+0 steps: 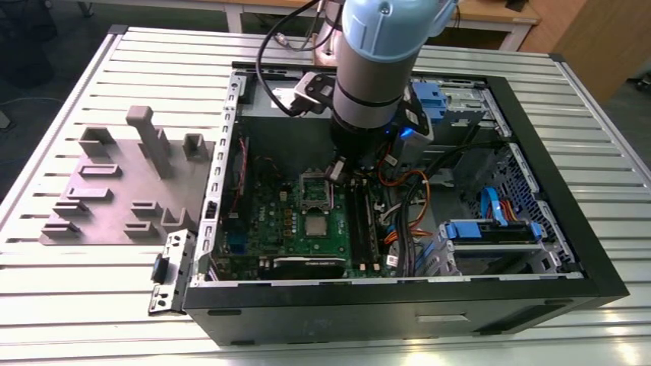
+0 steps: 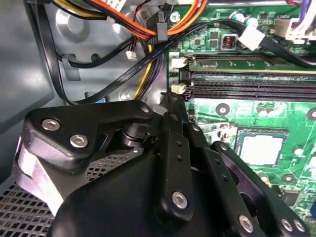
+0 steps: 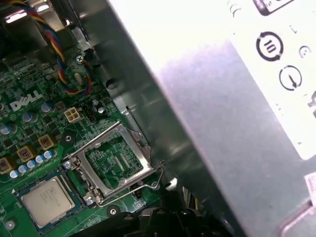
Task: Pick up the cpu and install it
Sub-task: 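Close the cpu cover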
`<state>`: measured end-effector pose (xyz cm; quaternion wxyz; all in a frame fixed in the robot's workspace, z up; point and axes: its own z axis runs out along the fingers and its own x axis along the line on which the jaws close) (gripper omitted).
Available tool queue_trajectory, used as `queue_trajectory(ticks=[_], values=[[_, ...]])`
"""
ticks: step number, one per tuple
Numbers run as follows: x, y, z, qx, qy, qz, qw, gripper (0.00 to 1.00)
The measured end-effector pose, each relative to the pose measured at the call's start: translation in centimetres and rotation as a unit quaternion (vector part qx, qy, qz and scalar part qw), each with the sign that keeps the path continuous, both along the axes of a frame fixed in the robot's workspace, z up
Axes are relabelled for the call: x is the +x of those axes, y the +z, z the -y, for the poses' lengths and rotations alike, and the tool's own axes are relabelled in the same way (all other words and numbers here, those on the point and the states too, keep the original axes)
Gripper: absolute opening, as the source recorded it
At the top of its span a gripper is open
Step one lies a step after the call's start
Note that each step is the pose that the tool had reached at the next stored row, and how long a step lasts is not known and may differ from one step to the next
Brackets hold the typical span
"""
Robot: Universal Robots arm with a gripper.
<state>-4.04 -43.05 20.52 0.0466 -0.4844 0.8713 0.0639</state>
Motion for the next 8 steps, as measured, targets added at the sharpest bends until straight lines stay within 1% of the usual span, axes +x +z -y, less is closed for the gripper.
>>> queue_trajectory(ticks=[4, 8], values=[[-0.2, -0.06, 0.01, 0.0, 0.0, 0.0, 1.0, 0.11], [-0.2, -0.19, 0.0, 0.0001, -0.001, 0.0, 1.0, 0.11]])
